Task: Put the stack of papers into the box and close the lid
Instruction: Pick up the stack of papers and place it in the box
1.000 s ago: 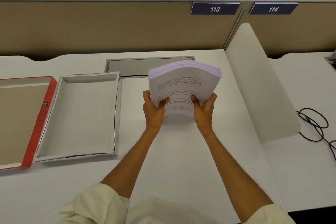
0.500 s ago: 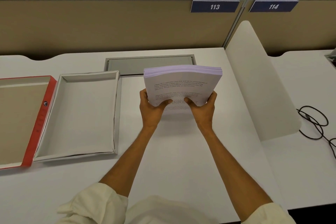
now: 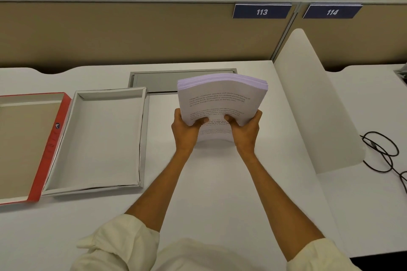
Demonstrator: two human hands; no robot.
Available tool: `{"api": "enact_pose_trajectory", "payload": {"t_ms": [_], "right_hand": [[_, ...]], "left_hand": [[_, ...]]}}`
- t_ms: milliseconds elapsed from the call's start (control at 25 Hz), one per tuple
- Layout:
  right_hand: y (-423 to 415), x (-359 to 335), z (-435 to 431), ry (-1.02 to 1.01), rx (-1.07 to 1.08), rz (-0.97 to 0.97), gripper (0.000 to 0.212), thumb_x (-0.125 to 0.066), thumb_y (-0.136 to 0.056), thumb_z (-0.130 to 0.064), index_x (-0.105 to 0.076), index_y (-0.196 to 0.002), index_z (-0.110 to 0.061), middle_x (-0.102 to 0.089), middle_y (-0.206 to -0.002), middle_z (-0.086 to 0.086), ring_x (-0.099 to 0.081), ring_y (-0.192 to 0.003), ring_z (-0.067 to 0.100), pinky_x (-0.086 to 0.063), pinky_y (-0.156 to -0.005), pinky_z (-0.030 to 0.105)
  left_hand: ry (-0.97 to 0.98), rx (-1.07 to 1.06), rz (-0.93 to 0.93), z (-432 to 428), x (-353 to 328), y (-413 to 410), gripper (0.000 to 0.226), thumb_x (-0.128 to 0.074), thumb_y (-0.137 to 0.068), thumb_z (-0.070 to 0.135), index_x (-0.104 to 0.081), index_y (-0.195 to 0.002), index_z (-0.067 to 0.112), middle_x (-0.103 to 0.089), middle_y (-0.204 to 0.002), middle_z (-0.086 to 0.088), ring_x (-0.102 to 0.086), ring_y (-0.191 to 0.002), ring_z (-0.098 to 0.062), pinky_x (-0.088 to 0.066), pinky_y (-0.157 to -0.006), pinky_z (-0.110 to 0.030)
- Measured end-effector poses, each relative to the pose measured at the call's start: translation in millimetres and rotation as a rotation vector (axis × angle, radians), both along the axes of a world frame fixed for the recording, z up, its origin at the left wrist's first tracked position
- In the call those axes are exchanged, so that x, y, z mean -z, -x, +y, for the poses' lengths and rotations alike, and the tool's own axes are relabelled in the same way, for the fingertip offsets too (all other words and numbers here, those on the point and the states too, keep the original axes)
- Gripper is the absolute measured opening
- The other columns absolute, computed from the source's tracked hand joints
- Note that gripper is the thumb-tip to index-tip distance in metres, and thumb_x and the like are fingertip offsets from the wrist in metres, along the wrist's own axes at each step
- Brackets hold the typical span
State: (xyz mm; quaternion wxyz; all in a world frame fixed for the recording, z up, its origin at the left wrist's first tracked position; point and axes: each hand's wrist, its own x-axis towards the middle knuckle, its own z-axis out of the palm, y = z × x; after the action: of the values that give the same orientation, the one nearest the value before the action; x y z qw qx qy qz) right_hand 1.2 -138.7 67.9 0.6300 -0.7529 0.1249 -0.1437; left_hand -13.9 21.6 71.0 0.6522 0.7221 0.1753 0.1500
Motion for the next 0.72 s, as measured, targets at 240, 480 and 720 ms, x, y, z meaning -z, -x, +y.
{"api": "enact_pose_trajectory", "payload": {"t_ms": [240,480,720], "right_hand": [[-13.9,-23.3,3.9,0.045,-0.016,0.069,0.065,-0.086,-0.068,-0.027,-0.034,-0.109,-0.025,-0.057,-0.11,-0.003,-0.063,-0.094,0.009,-0.055,-0.06,0.011],[-28.7,-46.8,1.7,0.261,-0.05,0.291,0.067,-0.083,-0.072,-0.031,-0.037,-0.116,-0.009,-0.058,-0.122,0.012,-0.063,-0.104,0.028,-0.059,-0.085,0.043],[-33.3,-52.7,2.2,0.349,-0.096,0.452,0.071,-0.086,-0.067,-0.035,-0.046,-0.116,-0.003,-0.063,-0.122,0.014,-0.063,-0.109,0.032,-0.054,-0.081,0.036]], "left_hand": [[-0.105,0.05,0.088,5.8,-20.5,-14.0,0.056,-0.086,-0.066,0.031,-0.045,-0.105,0.033,-0.059,-0.096,0.018,-0.063,-0.081,-0.006,-0.049,-0.052,-0.004],[-0.211,0.035,0.247,13.7,-37.9,-24.2,0.058,-0.089,-0.064,0.037,-0.056,-0.108,0.017,-0.066,-0.107,0.0,-0.064,-0.082,-0.016,-0.051,-0.06,-0.013],[-0.232,0.095,0.384,23.0,-43.4,-18.9,0.055,-0.086,-0.07,0.035,-0.063,-0.112,0.007,-0.071,-0.117,-0.013,-0.071,-0.097,-0.03,-0.061,-0.08,-0.039]]}}
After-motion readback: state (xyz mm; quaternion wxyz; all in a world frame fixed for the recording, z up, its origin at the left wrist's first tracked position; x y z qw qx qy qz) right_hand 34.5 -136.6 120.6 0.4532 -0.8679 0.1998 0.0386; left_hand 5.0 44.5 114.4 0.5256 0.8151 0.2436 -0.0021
